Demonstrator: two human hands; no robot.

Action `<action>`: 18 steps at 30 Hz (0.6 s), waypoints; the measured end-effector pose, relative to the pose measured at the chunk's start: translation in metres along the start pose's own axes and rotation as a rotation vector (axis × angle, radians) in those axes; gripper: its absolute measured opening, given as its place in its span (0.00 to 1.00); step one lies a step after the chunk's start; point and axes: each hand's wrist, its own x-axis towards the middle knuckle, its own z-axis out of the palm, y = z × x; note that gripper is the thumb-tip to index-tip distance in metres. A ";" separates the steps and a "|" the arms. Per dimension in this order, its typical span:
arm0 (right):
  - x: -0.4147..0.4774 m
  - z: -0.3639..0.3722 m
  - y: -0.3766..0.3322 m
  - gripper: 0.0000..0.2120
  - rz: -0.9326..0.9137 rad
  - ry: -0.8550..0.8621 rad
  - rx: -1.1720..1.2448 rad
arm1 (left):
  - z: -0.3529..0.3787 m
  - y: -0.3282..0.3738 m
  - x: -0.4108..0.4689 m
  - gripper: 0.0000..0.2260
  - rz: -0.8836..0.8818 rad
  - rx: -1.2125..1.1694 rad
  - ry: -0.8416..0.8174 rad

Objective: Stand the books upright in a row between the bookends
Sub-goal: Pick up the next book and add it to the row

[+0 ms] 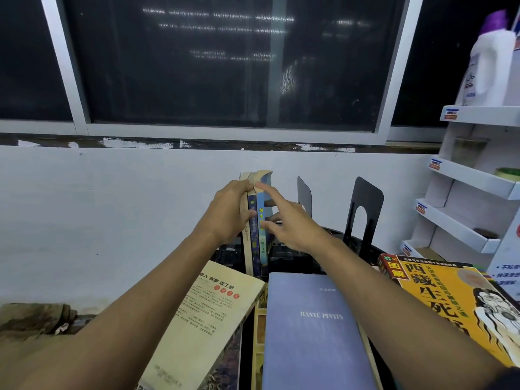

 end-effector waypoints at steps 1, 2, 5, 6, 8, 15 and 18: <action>0.000 0.000 0.000 0.37 0.000 -0.002 0.007 | 0.000 0.000 0.000 0.23 -0.004 -0.007 0.003; 0.000 0.000 -0.001 0.37 0.001 -0.002 0.011 | -0.001 0.001 -0.001 0.23 -0.008 -0.015 0.006; 0.000 0.001 -0.002 0.37 0.005 -0.001 0.005 | -0.002 0.002 -0.002 0.24 -0.013 -0.031 0.010; 0.000 0.001 -0.002 0.37 0.007 -0.002 0.004 | -0.002 0.002 -0.002 0.24 -0.015 -0.036 0.012; -0.001 0.001 -0.002 0.37 0.013 -0.002 0.000 | -0.002 0.002 -0.002 0.24 -0.016 -0.041 0.014; -0.002 0.001 -0.004 0.37 0.019 -0.010 -0.037 | -0.003 0.002 -0.002 0.22 -0.019 -0.029 -0.010; -0.004 0.000 -0.006 0.39 0.011 -0.032 -0.085 | -0.002 0.002 -0.002 0.23 -0.037 -0.012 -0.027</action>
